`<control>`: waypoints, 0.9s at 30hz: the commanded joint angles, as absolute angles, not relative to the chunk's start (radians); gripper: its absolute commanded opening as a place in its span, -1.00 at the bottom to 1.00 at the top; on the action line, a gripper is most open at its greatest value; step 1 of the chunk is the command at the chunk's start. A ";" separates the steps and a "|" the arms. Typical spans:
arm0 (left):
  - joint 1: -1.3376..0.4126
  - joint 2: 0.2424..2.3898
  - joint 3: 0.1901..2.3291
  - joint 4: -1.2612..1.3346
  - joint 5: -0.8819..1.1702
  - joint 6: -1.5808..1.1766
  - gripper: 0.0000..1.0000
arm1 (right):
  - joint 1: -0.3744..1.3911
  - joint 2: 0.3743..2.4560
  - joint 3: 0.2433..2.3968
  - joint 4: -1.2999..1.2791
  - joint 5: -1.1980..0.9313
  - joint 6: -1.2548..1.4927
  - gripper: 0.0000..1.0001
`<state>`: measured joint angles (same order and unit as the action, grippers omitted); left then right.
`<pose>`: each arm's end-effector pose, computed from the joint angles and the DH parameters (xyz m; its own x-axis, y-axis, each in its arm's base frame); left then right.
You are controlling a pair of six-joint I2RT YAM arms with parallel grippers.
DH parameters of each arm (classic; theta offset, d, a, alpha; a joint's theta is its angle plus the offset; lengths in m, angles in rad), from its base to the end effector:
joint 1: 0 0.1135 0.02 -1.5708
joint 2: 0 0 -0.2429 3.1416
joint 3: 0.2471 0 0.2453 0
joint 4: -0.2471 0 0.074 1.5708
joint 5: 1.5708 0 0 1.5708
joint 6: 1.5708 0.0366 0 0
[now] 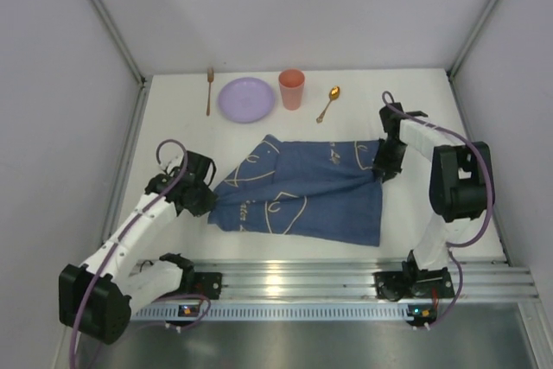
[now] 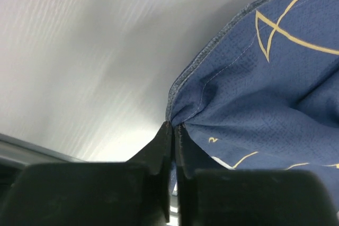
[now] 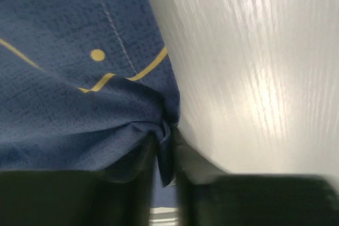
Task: Set the dinner table for one person
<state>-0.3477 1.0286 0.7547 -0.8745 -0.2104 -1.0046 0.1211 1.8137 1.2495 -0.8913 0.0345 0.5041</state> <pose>0.1764 -0.0558 0.2148 -0.6733 -0.6338 -0.3807 -0.5881 0.7712 -0.2438 0.3220 0.0379 0.1629 -0.9198 0.3744 -0.1173 0.3740 0.9271 0.0256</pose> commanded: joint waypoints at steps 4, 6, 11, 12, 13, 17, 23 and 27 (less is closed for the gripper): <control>-0.336 1.064 0.741 -0.951 -0.118 -0.986 0.52 | 0.123 1.827 1.195 -0.916 0.051 0.439 0.49; -0.336 1.097 0.771 -0.914 -0.101 -0.928 0.97 | 0.120 1.812 1.206 -0.933 0.067 0.426 0.59; -0.336 1.210 0.922 -0.813 -0.139 -0.755 0.97 | 0.121 1.741 1.259 -1.001 0.133 0.411 0.66; -0.336 1.233 0.936 -0.726 -0.144 -0.718 0.97 | 0.123 1.712 1.264 -1.008 0.135 0.410 0.66; -0.336 1.293 0.968 -0.692 -0.149 -0.684 0.97 | 0.121 1.695 1.267 -1.023 0.133 0.410 0.67; -0.336 1.483 1.058 -0.540 -0.100 -0.562 0.94 | 0.121 1.611 1.256 -1.045 0.107 0.410 0.68; -0.330 1.756 1.178 -0.378 -0.052 -0.506 0.86 | 0.121 1.543 1.167 -1.008 0.034 0.416 0.68; -0.330 1.900 1.313 -0.400 -0.012 -0.477 0.77 | 0.121 1.523 1.141 -0.996 0.021 0.416 0.67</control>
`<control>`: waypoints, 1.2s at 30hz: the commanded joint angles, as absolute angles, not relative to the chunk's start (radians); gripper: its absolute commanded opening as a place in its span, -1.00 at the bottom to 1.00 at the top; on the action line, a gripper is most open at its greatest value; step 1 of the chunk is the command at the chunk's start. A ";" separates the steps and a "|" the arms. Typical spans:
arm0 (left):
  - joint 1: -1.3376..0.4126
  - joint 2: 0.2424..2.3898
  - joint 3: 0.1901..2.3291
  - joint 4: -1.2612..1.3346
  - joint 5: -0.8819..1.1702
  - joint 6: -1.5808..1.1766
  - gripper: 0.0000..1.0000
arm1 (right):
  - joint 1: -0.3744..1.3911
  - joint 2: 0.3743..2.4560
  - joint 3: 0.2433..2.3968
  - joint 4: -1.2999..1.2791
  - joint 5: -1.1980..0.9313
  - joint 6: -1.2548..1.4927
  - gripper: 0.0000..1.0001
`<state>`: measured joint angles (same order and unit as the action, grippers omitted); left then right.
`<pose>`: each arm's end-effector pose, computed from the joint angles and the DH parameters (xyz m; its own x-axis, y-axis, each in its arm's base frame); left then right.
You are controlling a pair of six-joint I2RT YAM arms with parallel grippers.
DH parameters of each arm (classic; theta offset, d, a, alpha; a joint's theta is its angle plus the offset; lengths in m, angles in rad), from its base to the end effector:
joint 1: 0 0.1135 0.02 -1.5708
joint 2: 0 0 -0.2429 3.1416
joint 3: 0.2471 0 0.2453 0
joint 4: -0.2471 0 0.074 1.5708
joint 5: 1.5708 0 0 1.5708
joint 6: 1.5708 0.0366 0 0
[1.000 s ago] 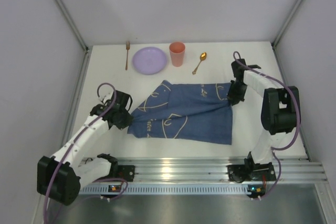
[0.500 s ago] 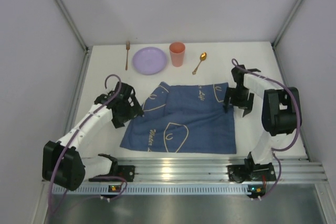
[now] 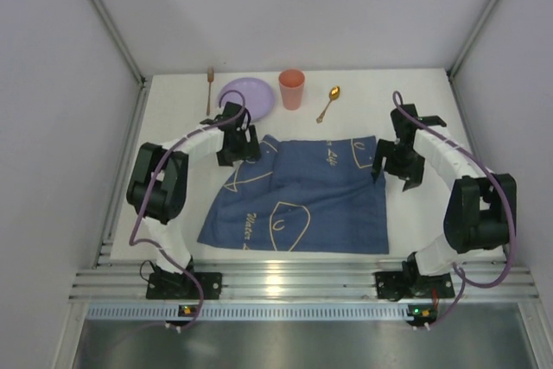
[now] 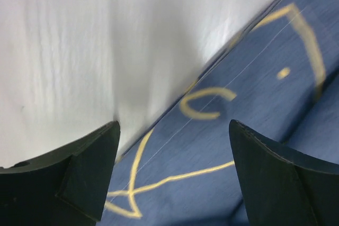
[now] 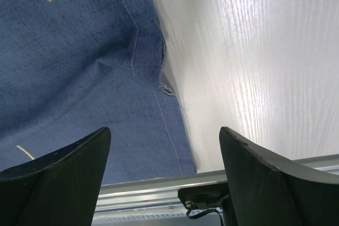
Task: Set the dinner table for one person
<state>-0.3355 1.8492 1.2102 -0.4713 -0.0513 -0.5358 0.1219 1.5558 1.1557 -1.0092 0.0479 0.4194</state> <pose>0.3430 -0.1176 0.1543 -0.8842 -0.2316 -0.4056 -0.1676 0.9679 -0.1874 0.2747 0.0319 0.2099 -0.9411 0.2945 -0.1661 0.2950 0.9552 0.0223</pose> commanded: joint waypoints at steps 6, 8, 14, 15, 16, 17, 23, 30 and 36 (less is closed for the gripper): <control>-0.330 2.031 1.411 -0.413 0.090 -0.462 0.19 | 0.121 1.534 1.140 -0.988 0.026 0.410 0.67; -0.330 2.039 1.393 -0.396 0.112 -0.477 -0.05 | 0.121 1.542 1.137 -0.974 0.021 0.413 0.67; -0.330 2.006 1.278 -0.338 0.201 -0.503 -0.79 | 0.121 1.612 1.173 -0.945 0.008 0.413 0.67; -0.330 2.002 1.255 -0.333 0.210 -0.502 -0.85 | 0.123 1.632 1.180 -0.942 0.005 0.411 0.67; -0.330 1.993 1.249 -0.331 0.224 -0.499 -1.00 | 0.123 1.643 1.192 -0.934 0.005 0.413 0.66; -0.330 1.990 1.244 -0.334 0.225 -0.494 -1.00 | 0.121 1.660 1.196 -0.933 0.005 0.411 0.66; -0.305 1.921 1.293 -0.431 0.100 -0.469 -1.00 | 0.121 1.695 1.204 -0.907 -0.035 0.411 0.65; -0.178 1.763 1.354 -0.558 -0.119 -0.397 -1.00 | 0.121 1.686 1.186 -0.887 -0.051 0.413 0.65; -0.078 1.736 1.358 -0.592 -0.118 -0.341 -1.00 | 0.121 1.669 1.154 -0.871 -0.063 0.413 0.64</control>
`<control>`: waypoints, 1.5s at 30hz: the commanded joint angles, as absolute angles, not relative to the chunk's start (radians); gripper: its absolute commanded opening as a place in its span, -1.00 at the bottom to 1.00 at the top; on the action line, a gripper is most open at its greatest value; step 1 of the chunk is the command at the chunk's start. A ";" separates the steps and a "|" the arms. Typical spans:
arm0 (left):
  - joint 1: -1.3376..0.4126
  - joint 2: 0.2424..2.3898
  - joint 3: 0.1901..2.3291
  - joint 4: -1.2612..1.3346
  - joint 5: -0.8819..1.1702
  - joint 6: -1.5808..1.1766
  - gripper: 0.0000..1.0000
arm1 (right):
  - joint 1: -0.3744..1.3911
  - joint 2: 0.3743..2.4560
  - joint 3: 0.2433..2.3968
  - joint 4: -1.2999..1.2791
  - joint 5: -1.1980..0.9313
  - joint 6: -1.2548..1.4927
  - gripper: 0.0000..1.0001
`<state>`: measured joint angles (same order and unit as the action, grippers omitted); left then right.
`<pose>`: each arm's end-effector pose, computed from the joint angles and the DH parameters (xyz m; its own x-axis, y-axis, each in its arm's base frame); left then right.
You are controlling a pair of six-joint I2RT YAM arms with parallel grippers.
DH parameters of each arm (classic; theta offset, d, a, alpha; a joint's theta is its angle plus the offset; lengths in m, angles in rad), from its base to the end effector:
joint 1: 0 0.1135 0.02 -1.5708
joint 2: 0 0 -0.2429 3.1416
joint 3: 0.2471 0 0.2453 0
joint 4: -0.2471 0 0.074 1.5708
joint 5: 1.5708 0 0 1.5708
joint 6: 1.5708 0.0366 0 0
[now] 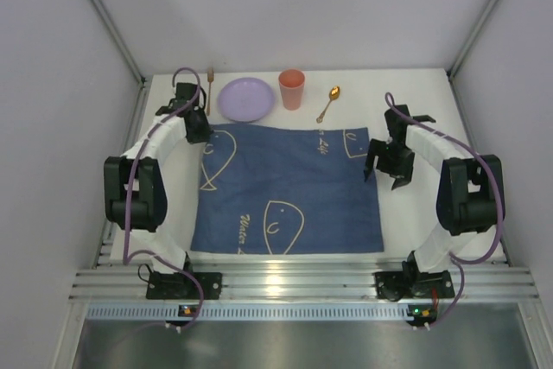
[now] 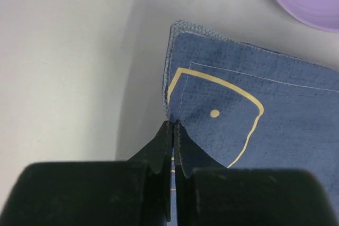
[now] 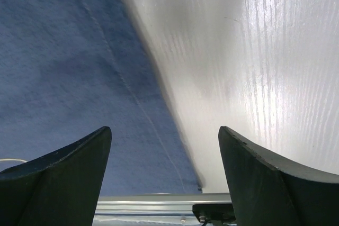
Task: Set the dinner table for one person
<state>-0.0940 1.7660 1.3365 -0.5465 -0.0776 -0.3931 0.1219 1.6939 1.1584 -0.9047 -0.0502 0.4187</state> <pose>0.3689 -0.0319 0.2158 -0.7810 -0.3100 -0.5422 -0.2694 0.9504 -0.1553 0.2969 0.0382 0.1752 -0.9511 0.2926 -0.0988 0.2833 0.9540 0.0984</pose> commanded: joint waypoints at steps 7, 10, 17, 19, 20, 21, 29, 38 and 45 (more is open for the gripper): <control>-0.077 1.726 1.319 -0.603 -0.109 -0.380 0.97 | 0.123 1.623 1.098 -0.857 -0.081 0.414 0.64; -0.077 1.683 1.290 -0.597 -0.092 -0.388 0.96 | 0.124 1.597 1.071 -0.847 -0.097 0.419 0.64; -0.077 1.577 1.278 -0.597 -0.075 -0.383 0.97 | 0.137 1.479 1.016 -0.755 -0.215 0.425 0.66; -0.077 1.562 1.273 -0.542 -0.057 -0.402 0.97 | 0.143 1.459 1.031 -0.729 -0.255 0.429 0.68; -0.077 1.563 1.278 -0.526 -0.046 -0.414 0.96 | 0.147 1.450 1.041 -0.727 -0.259 0.431 0.68; -0.077 1.586 1.301 -0.511 -0.040 -0.428 0.96 | 0.155 1.448 1.054 -0.738 -0.261 0.430 0.68; -0.078 1.869 1.534 -0.422 -0.040 -0.713 0.91 | 0.156 1.352 1.115 -0.873 -0.155 0.403 0.68; -0.087 2.147 1.810 -0.425 -0.017 -0.791 0.81 | 0.117 1.192 1.060 -0.962 -0.075 0.419 0.74; -0.087 2.287 1.930 -0.443 0.031 -0.799 0.00 | 0.057 1.206 1.107 -0.985 -0.064 0.404 0.75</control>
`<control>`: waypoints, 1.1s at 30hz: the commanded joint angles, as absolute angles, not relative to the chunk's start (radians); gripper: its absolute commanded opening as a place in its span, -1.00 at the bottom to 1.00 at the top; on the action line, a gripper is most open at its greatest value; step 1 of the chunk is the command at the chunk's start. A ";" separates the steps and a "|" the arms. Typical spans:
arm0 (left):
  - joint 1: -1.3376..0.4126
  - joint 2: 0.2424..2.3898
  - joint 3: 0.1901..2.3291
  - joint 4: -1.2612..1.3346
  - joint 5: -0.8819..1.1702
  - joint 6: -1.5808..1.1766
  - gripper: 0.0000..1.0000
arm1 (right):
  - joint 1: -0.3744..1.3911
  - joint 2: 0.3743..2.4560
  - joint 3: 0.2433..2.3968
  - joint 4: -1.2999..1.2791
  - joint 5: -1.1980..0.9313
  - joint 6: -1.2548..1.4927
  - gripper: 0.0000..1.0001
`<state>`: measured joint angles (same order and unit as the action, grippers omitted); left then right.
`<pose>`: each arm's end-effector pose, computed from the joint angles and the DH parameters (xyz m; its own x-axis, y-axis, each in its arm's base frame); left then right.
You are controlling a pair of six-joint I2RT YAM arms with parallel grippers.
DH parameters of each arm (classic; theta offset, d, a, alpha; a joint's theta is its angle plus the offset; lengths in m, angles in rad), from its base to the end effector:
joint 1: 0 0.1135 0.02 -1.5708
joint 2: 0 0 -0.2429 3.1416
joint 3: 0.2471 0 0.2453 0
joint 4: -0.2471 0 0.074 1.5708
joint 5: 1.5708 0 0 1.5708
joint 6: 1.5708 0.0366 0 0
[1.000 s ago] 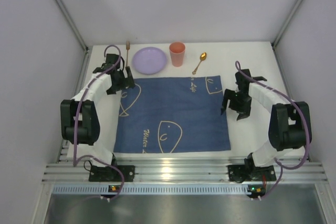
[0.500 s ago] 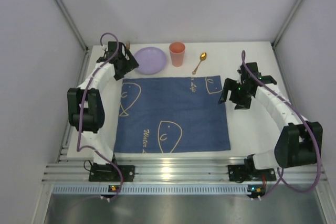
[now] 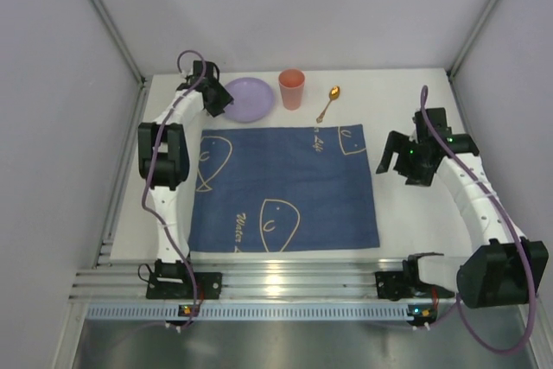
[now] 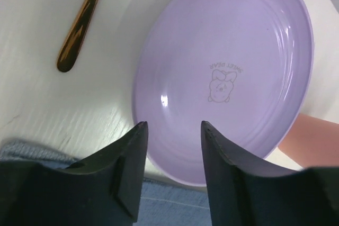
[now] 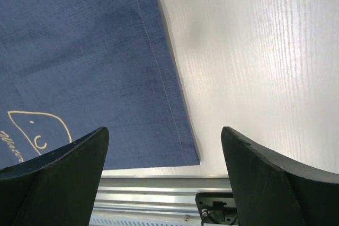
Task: Set the dinner table for one person
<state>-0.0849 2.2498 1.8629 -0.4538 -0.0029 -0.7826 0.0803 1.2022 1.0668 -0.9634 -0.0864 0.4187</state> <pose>0.4875 -0.0414 0.1859 -0.5849 -0.6579 -0.4744 -0.4647 0.7512 -0.4688 0.2255 0.0213 0.2690 -0.8595 0.3372 -0.3841 0.2522 0.9334 0.2551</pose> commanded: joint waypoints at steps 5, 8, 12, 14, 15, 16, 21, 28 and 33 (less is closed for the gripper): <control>-0.086 2.319 1.934 -0.445 0.048 -0.792 -0.10 | 0.022 1.287 1.198 -0.996 -0.043 0.359 0.75; -0.084 2.310 1.931 -0.448 0.051 -0.782 -0.07 | 0.008 1.341 1.267 -0.994 -0.058 0.345 0.75; -0.080 2.254 1.930 -0.430 0.072 -0.762 0.22 | -0.034 1.396 1.330 -0.983 -0.087 0.350 0.75; -0.078 2.221 1.946 -0.417 0.081 -0.743 0.44 | -0.034 1.411 1.331 -0.973 -0.106 0.359 0.75; -0.077 2.215 1.959 -0.420 0.083 -0.726 0.48 | -0.034 1.416 1.322 -0.960 -0.126 0.368 0.75; -0.077 2.209 1.971 -0.422 0.086 -0.718 0.50 | -0.034 1.419 1.316 -0.953 -0.138 0.374 0.75; -0.068 2.180 2.013 -0.477 0.031 -0.684 0.50 | -0.034 1.424 1.267 -0.919 -0.161 0.391 0.74; -0.040 2.117 1.853 -0.469 -0.021 -0.670 0.46 | -0.034 1.413 1.238 -0.916 -0.147 0.382 0.74; -0.025 2.089 1.755 -0.436 -0.026 -0.652 0.43 | -0.034 1.413 1.220 -0.916 -0.143 0.379 0.74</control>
